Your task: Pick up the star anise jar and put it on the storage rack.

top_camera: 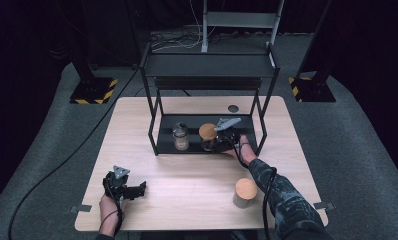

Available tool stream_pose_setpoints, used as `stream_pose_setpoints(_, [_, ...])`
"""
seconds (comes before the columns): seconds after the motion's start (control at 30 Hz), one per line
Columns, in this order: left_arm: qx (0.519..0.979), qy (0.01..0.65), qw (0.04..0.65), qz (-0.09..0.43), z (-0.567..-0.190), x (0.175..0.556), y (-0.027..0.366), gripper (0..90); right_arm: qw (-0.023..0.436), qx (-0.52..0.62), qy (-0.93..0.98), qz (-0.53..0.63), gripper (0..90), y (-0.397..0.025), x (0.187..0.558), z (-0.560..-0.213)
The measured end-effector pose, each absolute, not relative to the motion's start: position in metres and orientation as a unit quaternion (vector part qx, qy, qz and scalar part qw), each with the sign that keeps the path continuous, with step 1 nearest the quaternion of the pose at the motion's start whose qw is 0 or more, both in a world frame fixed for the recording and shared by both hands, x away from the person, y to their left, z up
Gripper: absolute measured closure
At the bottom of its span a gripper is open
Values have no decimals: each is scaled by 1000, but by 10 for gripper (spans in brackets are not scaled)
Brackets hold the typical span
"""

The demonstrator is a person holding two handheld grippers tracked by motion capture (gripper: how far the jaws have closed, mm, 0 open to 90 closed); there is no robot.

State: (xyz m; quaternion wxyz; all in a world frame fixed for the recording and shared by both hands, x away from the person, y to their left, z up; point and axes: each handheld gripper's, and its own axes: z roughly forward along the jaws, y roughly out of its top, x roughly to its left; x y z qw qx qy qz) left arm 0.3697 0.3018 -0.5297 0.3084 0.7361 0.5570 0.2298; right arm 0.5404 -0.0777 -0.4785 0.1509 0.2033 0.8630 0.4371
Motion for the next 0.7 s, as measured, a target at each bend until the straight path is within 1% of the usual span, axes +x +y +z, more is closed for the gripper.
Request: stream_pose_setpoints(0.7, [736, 558, 308, 231, -530, 369, 302, 3, 144, 210, 870, 423, 250, -76, 545, -487])
